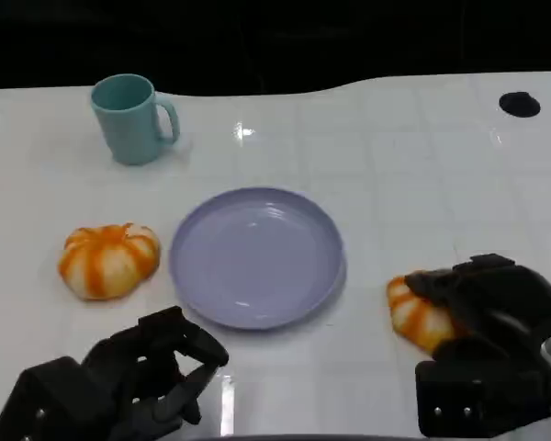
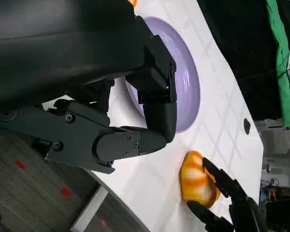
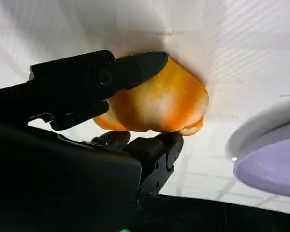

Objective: Grasp the bread from the table and place it into the plate.

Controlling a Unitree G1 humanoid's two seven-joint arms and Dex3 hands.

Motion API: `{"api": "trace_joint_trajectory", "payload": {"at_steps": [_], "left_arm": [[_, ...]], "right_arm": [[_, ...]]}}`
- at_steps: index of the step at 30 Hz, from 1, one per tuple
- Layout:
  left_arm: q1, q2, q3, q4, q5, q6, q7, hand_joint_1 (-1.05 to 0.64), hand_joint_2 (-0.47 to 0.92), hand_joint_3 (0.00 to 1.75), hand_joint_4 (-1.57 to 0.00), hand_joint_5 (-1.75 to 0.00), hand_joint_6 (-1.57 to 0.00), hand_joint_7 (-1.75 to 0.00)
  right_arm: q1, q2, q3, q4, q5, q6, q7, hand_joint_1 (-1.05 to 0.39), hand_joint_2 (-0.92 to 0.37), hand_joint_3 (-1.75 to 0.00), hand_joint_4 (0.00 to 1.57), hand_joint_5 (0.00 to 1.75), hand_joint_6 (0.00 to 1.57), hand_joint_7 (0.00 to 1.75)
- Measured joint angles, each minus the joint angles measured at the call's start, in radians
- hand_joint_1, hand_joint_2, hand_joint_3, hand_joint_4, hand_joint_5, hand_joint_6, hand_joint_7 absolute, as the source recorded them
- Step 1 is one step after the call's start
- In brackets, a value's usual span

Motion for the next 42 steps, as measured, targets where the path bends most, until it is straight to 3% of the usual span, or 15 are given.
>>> {"api": "trace_joint_trajectory", "payload": {"at_steps": [1,2,4,5,6,8,10,13,29,33,37,42], "left_arm": [[0.000,0.000,-0.001,-0.002,0.000,0.000,0.000,-0.41,0.92,0.47,-0.62,-1.75,-0.60,-1.33],[0.000,0.000,-0.001,-0.004,0.000,0.000,0.000,-0.41,0.92,0.47,-0.63,-1.75,-0.60,-1.33],[0.000,0.000,-0.003,-0.004,0.001,0.000,0.000,-0.41,0.92,0.47,-0.63,-1.75,-0.60,-1.33],[0.000,0.000,-0.003,-0.005,0.002,0.000,0.000,-0.41,0.92,0.48,-0.64,-1.75,-0.59,-1.33],[0.000,0.000,-0.004,-0.005,0.002,0.000,0.000,-0.41,0.92,0.48,-0.64,-1.75,-0.59,-1.33],[0.001,0.000,-0.004,-0.006,0.002,0.000,0.000,-0.41,0.92,0.48,-0.65,-1.75,-0.59,-1.33],[0.002,0.000,-0.005,-0.009,0.004,0.001,0.002,-0.40,0.92,0.48,-0.64,-1.75,-0.59,-1.33],[0.002,0.000,-0.005,-0.015,0.004,0.002,0.003,-0.40,0.92,0.48,-0.64,-1.75,-0.59,-1.34],[0.004,-0.001,-0.005,-0.034,0.003,0.025,0.004,-0.38,0.92,0.48,-0.63,-1.75,-0.58,-1.33],[0.004,-0.001,-0.005,-0.034,0.003,0.027,0.005,-0.38,0.92,0.47,-0.62,-1.75,-0.58,-1.33],[0.004,-0.001,-0.005,-0.036,0.003,0.035,0.005,-0.38,0.92,0.47,-0.62,-1.75,-0.58,-1.33],[0.006,-0.002,-0.006,-0.037,0.005,0.035,0.005,-0.37,0.92,0.47,-0.63,-1.75,-0.58,-1.34]], "right_arm": [[-0.003,0.005,0.000,0.011,0.009,-0.005,-0.021,-0.34,-0.91,-0.02,0.79,0.37,0.87,0.11],[-0.007,0.012,-0.003,0.030,0.021,-0.018,-0.055,-0.23,-0.91,-0.03,0.88,0.73,1.06,0.15],[-0.010,0.029,-0.015,0.071,0.061,-0.066,-0.142,-0.18,-0.91,-0.03,0.85,1.05,1.16,0.16],[-0.012,0.037,-0.019,0.089,0.076,-0.087,-0.177,-0.10,-0.82,-0.31,0.93,1.45,1.17,0.55],[-0.017,0.042,-0.020,0.111,0.093,-0.116,-0.214,-0.08,-0.64,-0.69,0.95,1.60,1.07,0.92],[-0.026,0.046,-0.022,0.156,0.114,-0.185,-0.287,-0.05,-0.40,-1.15,0.97,1.71,0.93,1.38],[-0.037,0.050,-0.022,0.201,0.133,-0.248,-0.348,-0.05,-0.31,-1.33,0.97,1.74,0.84,1.60],[-0.060,0.056,-0.022,0.246,0.146,-0.298,-0.399,-0.05,-0.28,-1.40,0.97,1.75,0.77,1.73],[-0.126,0.073,-0.026,0.287,0.178,-0.305,-0.450,-0.05,-0.26,-1.37,0.97,1.75,0.74,1.70],[-0.129,0.075,-0.042,0.271,0.198,-0.302,-0.447,-0.04,-0.33,-1.25,0.95,1.75,0.72,1.74],[-0.149,0.080,-0.059,0.247,0.249,-0.308,-0.414,-0.01,-0.35,-1.24,0.94,1.75,0.71,1.75],[-0.177,0.109,-0.061,0.213,0.310,-0.325,-0.351,-0.01,-0.29,-1.35,0.95,1.75,0.72,1.75]]}}
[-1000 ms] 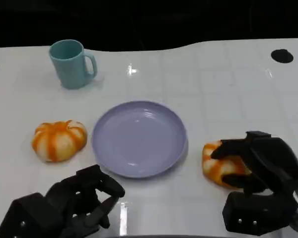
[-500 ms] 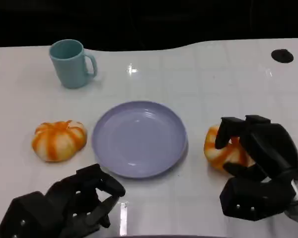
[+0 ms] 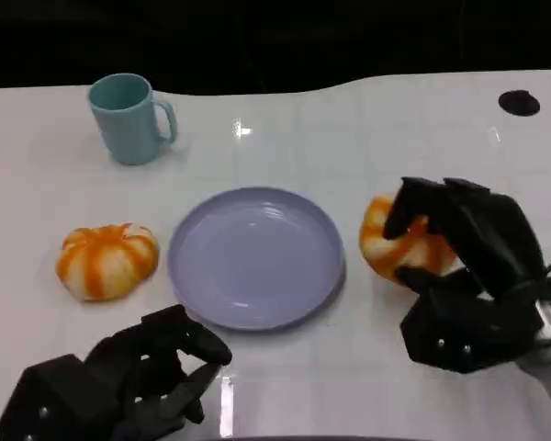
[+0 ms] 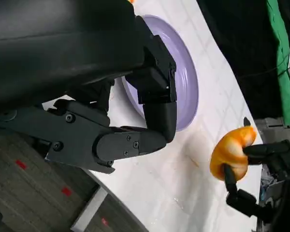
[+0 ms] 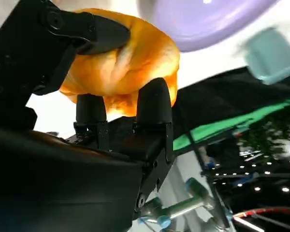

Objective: Grasp the bread from the table and place it into the plate.

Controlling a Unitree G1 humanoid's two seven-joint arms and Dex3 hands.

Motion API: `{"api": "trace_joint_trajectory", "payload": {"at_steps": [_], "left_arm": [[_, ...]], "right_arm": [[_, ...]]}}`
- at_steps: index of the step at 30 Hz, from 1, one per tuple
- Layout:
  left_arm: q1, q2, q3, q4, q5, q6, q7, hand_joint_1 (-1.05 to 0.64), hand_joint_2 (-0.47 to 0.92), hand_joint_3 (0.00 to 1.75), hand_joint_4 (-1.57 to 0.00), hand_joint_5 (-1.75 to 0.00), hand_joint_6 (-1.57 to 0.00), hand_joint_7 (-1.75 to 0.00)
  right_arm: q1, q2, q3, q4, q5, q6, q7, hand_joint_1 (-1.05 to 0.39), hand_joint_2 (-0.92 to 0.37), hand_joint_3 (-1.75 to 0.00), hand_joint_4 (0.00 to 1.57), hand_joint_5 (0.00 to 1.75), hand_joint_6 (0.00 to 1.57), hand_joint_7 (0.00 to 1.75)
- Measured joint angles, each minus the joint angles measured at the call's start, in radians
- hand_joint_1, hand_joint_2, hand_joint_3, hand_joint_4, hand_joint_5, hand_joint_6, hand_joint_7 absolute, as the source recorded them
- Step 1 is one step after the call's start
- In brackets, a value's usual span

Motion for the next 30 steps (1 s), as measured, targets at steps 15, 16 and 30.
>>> {"api": "trace_joint_trajectory", "payload": {"at_steps": [15,16,30], "left_arm": [[0.007,0.001,0.000,-0.012,0.002,0.006,0.003,-0.38,0.92,0.46,-0.62,-1.75,-0.59,-1.33],[0.007,0.001,0.000,-0.012,0.003,0.006,0.005,-0.38,0.92,0.47,-0.62,-1.75,-0.59,-1.33],[0.011,0.001,-0.002,-0.007,0.006,-0.004,0.008,-0.36,0.92,0.48,-0.64,-1.75,-0.58,-1.35]], "right_arm": [[-0.140,0.123,0.054,0.112,-0.006,-0.059,0.039,-0.12,-0.24,-1.41,0.99,1.75,0.80,1.61],[-0.159,0.135,0.059,0.134,-0.007,-0.069,0.037,-0.13,-0.24,-1.41,0.99,1.75,0.80,1.61],[-0.349,0.293,0.140,0.436,-0.058,-0.088,-0.033,-0.13,-0.26,-1.32,0.95,1.75,0.83,1.34]]}}
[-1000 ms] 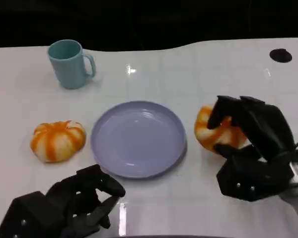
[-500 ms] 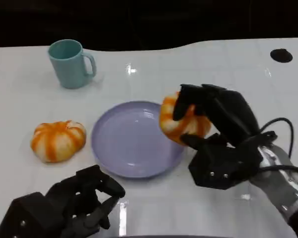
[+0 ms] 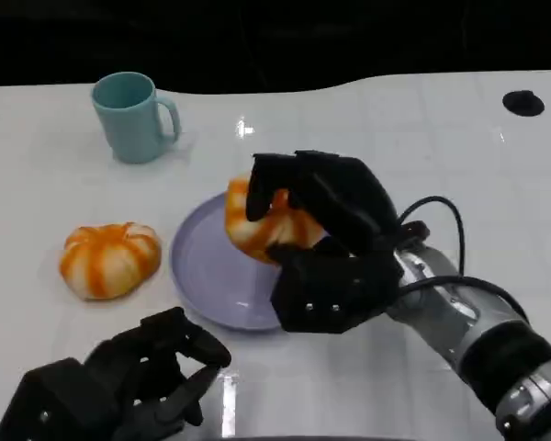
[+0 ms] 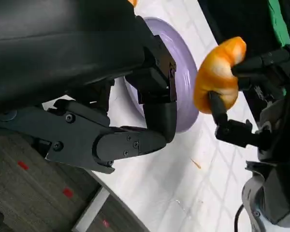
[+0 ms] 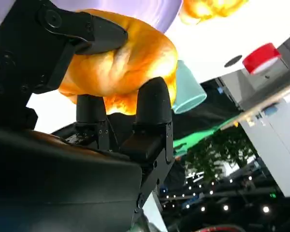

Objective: Grasp the bread from the table and place it into the plate.

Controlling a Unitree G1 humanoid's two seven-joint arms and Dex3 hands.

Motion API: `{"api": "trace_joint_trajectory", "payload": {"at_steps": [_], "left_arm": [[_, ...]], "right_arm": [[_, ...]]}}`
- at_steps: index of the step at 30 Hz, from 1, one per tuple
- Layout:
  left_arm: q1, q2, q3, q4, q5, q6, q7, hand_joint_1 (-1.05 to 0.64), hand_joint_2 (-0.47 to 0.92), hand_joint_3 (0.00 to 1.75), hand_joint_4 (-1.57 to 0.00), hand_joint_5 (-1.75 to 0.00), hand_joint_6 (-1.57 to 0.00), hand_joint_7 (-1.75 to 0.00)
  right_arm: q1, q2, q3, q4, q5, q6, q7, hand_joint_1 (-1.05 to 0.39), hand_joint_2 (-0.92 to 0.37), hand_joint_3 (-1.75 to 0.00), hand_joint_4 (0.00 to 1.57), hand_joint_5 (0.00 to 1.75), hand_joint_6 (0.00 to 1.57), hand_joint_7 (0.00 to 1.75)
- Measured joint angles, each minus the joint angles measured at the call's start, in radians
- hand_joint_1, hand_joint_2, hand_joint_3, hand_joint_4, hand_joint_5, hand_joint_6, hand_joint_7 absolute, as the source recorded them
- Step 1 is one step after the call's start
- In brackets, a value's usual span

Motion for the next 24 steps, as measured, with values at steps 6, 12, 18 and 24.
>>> {"api": "trace_joint_trajectory", "payload": {"at_steps": [6,12,18,24], "left_arm": [[0.004,0.000,-0.003,0.000,0.002,-0.001,0.000,-0.37,0.92,0.47,-0.63,-1.75,-0.58,-1.35],[0.007,-0.001,-0.009,-0.005,0.005,0.000,0.001,-0.37,0.92,0.47,-0.63,-1.75,-0.58,-1.35],[0.008,-0.001,-0.010,-0.011,0.015,0.001,0.002,-0.38,0.92,0.48,-0.63,-1.75,-0.58,-1.36],[0.008,-0.001,-0.011,-0.012,0.016,0.001,0.002,-0.39,0.92,0.48,-0.63,-1.75,-0.58,-1.36]], "right_arm": [[-0.017,0.021,0.008,0.054,0.002,0.024,0.007,-0.18,-0.53,-0.69,0.78,1.49,0.93,0.56],[-0.026,0.014,0.035,0.052,-0.007,0.086,0.106,-0.41,-0.87,-0.23,0.34,0.54,0.58,0.06],[-0.024,-0.012,0.065,-0.010,-0.017,0.137,0.212,-0.55,-0.92,-0.19,0.21,0.42,0.52,0.01],[0.013,-0.040,0.065,-0.105,-0.006,0.172,0.307,-0.60,-0.92,-0.24,0.15,0.41,0.45,0.00]]}}
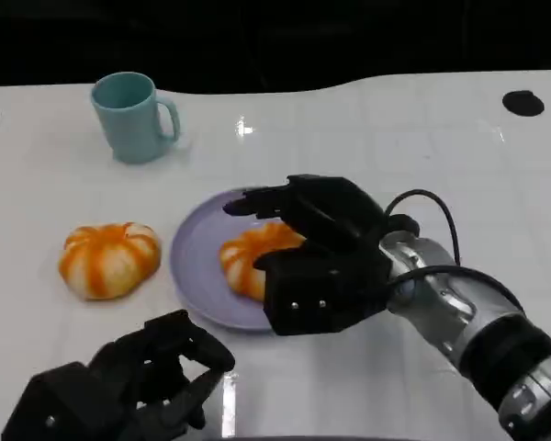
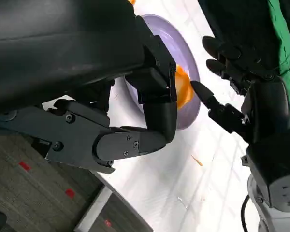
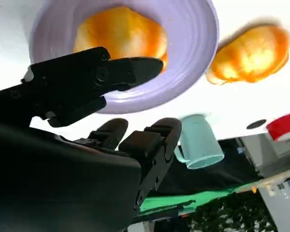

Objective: Grasp the bread from the table and place it into the plate.

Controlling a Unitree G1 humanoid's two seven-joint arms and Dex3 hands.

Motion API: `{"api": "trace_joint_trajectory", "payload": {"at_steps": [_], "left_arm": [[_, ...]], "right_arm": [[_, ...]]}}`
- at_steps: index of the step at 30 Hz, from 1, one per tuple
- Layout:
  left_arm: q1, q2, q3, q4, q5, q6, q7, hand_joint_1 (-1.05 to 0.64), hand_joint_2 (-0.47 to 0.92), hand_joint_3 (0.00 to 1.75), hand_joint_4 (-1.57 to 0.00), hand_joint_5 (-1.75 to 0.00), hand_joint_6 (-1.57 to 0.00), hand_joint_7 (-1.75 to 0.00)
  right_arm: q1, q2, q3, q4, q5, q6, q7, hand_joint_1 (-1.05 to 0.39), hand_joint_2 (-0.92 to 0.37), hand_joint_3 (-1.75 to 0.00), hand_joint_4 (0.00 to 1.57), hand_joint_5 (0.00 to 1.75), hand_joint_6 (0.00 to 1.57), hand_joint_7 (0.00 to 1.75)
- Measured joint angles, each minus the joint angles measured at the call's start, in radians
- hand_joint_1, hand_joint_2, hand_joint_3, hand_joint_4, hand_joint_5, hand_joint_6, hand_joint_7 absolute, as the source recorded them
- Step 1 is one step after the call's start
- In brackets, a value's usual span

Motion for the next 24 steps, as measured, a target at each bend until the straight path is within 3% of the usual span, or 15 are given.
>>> {"api": "trace_joint_trajectory", "payload": {"at_steps": [8,24], "left_arm": [[-0.001,-0.004,-0.002,-0.002,0.001,0.002,0.006,-0.39,0.92,0.47,-0.63,-1.75,-0.58,-1.36],[-0.003,-0.013,-0.003,-0.006,0.001,0.005,0.007,-0.37,0.92,0.49,-0.65,-1.75,-0.58,-1.36]], "right_arm": [[0.094,-0.074,-0.013,-0.209,0.032,0.011,0.094,-0.59,-0.92,-0.21,0.20,0.46,0.47,0.01],[0.368,-0.279,-0.129,-0.687,0.178,-0.004,0.303,-0.54,-0.92,-0.17,0.26,0.55,0.51,0.03]]}}
